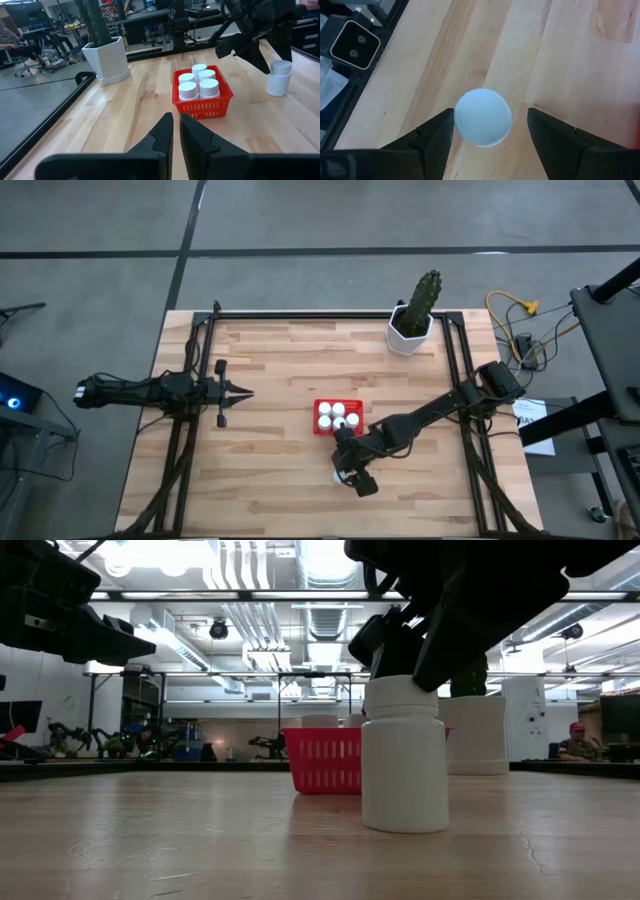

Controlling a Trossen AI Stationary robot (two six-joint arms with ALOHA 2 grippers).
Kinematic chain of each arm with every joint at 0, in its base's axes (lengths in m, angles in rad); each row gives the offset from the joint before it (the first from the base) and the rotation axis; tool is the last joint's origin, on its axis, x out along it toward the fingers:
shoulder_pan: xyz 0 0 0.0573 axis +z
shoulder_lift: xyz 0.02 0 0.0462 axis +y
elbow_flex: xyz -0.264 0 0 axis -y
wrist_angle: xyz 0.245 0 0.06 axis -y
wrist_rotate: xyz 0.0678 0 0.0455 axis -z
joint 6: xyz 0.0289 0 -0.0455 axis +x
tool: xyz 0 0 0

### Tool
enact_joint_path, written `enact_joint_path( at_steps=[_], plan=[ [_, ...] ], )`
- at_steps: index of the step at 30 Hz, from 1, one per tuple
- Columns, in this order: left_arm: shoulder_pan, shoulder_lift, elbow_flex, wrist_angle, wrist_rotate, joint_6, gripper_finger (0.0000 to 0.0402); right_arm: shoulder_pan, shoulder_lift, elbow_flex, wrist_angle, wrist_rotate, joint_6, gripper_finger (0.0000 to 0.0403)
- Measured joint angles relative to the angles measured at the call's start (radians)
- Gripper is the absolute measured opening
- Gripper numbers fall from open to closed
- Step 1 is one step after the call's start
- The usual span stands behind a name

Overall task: Pick and place pill bottles into a basket
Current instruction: Put the white pill bottle into the red basket

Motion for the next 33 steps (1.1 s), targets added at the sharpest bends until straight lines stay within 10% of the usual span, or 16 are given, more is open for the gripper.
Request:
enact_joint_path(
  at_steps=[33],
  plan=[
    [0.0,0.0,0.0,0.0,0.0,0.0,0.0015,-0.005,0.102,0.038,0.027,-0.012,-0.003,0.0242]
  ],
)
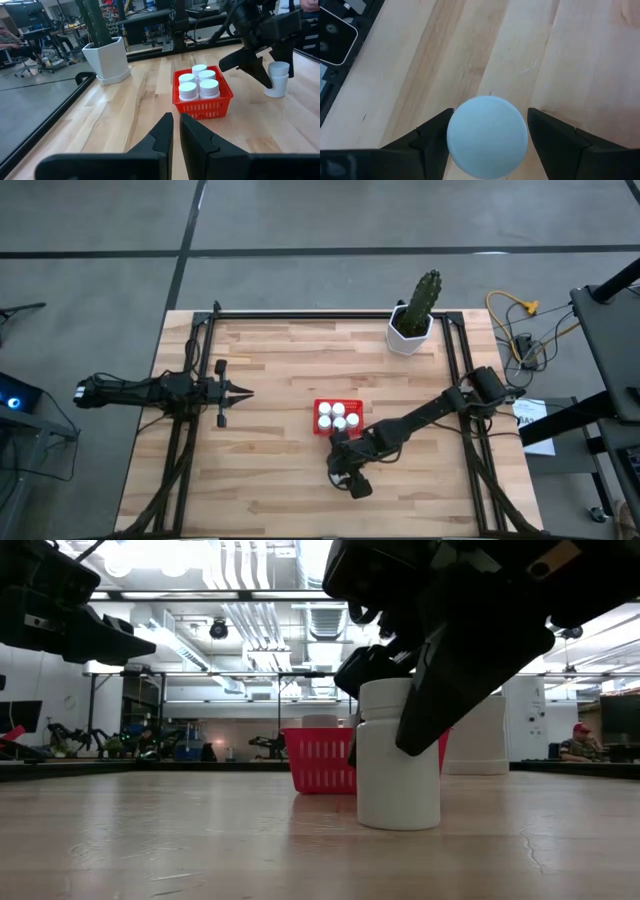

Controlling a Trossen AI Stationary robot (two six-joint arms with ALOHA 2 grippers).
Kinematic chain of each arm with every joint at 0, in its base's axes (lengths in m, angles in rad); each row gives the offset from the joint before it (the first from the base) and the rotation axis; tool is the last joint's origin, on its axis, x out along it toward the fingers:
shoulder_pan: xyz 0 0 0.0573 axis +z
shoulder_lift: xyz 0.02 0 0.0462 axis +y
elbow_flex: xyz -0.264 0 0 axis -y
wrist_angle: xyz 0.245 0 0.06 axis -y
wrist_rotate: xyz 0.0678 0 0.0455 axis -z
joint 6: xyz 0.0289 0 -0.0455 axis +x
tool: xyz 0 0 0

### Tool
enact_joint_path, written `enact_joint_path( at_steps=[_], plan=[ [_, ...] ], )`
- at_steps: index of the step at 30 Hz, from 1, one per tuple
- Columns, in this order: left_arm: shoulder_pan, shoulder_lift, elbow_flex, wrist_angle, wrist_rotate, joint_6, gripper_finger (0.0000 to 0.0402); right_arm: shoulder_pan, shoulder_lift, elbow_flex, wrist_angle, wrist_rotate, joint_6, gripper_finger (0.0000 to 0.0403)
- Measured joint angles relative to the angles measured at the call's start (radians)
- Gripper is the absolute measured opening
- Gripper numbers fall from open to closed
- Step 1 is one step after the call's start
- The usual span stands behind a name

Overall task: Pick and place pill bottles into a basket
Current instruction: Put the white pill bottle into the red basket

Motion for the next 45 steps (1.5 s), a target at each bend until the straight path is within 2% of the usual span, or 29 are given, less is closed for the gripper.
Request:
enact_joint_path(
  at_steps=[5,13,22,30,35,45],
  plan=[
    [0.0,0.0,0.0,0.0,0.0,0.0,0.0015,0.0,0.0,0.0,0.0,0.0,-0.007,0.0229],
    [0.0,0.0,0.0,0.0,0.0,0.0,0.0015,0.0,-0.002,0.0,0.0,0.0,-0.03,0.0166],
    [0.0,0.0,0.0,0.0,0.0,0.0,0.0015,-0.031,-0.079,0.0,-0.026,0.016,-0.057,0.0166],
    [0.0,0.003,0.0,-0.001,0.0,-0.001,0.0015,-0.094,-0.297,0.0,-0.184,0.196,-0.121,0.0166],
    [0.0,0.002,0.0,-0.001,0.001,0.0,0.0015,-0.157,-0.382,-0.002,-0.256,0.226,-0.135,0.0166],
    [0.0,0.009,0.0,0.001,0.0,0.0,0.0015,-0.3,-0.378,-0.079,-0.29,0.219,-0.167,0.0166]
  ],
)
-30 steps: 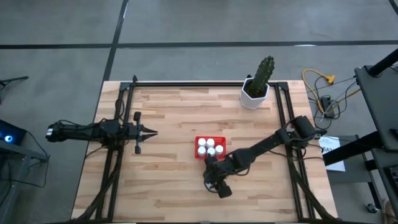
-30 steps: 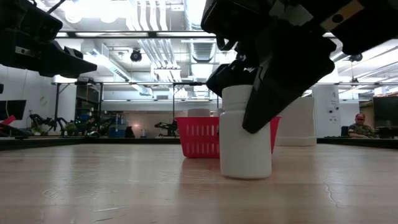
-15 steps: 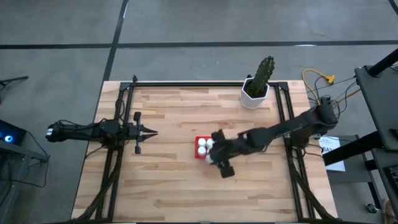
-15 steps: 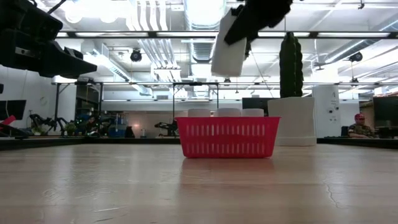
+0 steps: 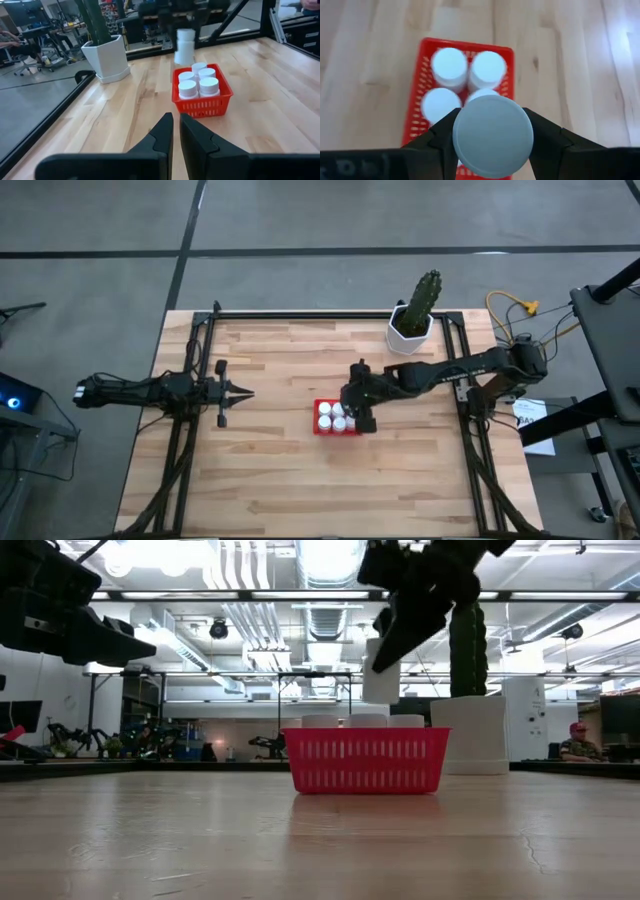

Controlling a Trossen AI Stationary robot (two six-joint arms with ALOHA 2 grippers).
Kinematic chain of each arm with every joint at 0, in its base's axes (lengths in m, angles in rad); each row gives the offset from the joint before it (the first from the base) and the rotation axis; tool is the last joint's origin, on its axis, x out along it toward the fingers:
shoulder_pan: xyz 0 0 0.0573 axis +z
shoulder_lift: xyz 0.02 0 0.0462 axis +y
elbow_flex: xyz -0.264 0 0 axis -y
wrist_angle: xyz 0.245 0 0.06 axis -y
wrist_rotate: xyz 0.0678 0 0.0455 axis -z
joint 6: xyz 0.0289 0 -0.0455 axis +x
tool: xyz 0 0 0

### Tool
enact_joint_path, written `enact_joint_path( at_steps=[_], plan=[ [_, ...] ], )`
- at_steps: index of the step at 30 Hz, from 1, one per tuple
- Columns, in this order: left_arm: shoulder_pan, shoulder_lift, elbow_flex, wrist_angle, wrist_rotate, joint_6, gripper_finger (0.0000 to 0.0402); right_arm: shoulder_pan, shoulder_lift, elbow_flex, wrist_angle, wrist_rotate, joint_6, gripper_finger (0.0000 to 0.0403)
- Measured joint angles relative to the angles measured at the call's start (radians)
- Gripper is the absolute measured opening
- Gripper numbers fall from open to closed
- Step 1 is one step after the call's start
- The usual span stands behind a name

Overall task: Pick and place pill bottles into a basket
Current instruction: Put the white pill bottle into the red basket

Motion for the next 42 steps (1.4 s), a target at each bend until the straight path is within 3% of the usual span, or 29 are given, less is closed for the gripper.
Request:
enact_joint_path(
  at_steps=[7,28,42],
  plan=[
    [0.0,0.0,0.0,-0.002,0.0,0.0,0.0015,-0.048,-0.007,-0.058,0.006,-0.029,0.005,0.0165],
    [0.0,0.002,0.0,-0.003,0.0,0.0,0.0015,-0.042,-0.005,-0.131,0.09,-0.138,0.051,0.0165],
    [0.0,0.001,0.0,-0.002,0.0,0.0,0.0015,-0.043,-0.005,-0.146,0.099,-0.14,0.052,0.0165]
  ],
)
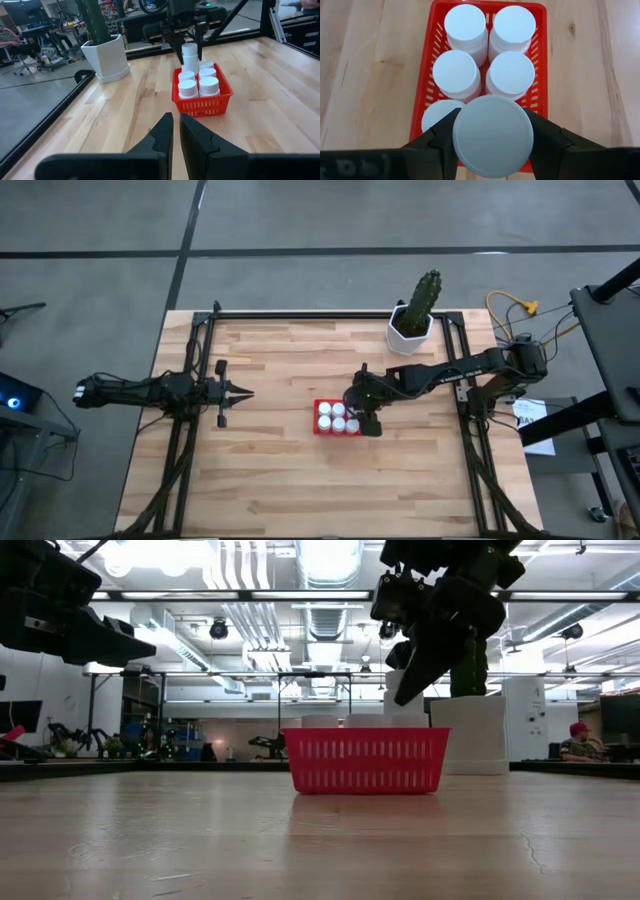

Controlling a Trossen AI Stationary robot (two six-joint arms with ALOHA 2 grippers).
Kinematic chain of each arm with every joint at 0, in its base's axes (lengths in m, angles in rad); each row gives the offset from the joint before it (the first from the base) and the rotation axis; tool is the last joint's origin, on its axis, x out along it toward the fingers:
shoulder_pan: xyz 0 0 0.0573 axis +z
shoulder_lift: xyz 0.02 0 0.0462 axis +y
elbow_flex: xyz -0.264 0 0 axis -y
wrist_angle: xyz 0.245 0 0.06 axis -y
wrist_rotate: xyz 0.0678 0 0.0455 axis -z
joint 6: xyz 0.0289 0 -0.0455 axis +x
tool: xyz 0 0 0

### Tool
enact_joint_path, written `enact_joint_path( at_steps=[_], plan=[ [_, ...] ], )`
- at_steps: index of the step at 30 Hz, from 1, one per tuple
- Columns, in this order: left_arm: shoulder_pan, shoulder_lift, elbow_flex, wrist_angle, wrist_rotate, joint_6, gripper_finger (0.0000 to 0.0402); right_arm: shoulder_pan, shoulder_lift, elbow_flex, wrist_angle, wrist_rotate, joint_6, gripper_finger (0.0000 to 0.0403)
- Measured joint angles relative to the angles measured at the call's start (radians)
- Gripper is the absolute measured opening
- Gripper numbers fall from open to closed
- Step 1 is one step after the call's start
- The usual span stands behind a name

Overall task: Pick and place pill bottles into a basket
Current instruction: Put the white pill bottle into the red basket

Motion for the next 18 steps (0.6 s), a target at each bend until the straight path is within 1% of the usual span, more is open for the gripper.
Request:
enact_joint_path(
  at_steps=[9,15,18],
  plan=[
    [0.0,0.0,0.0,0.0,0.0,0.0,0.0015,-0.005,0.007,-0.004,0.003,0.0,-0.008,0.0165],
    [0.0,0.002,0.0,0.0,0.0,-0.002,0.0015,-0.013,0.046,-0.006,0.033,-0.001,-0.019,0.0165],
    [0.0,0.0,0.0,0.001,0.0,-0.002,0.0015,-0.018,0.054,-0.004,0.039,-0.02,-0.023,0.0165]
  ],
)
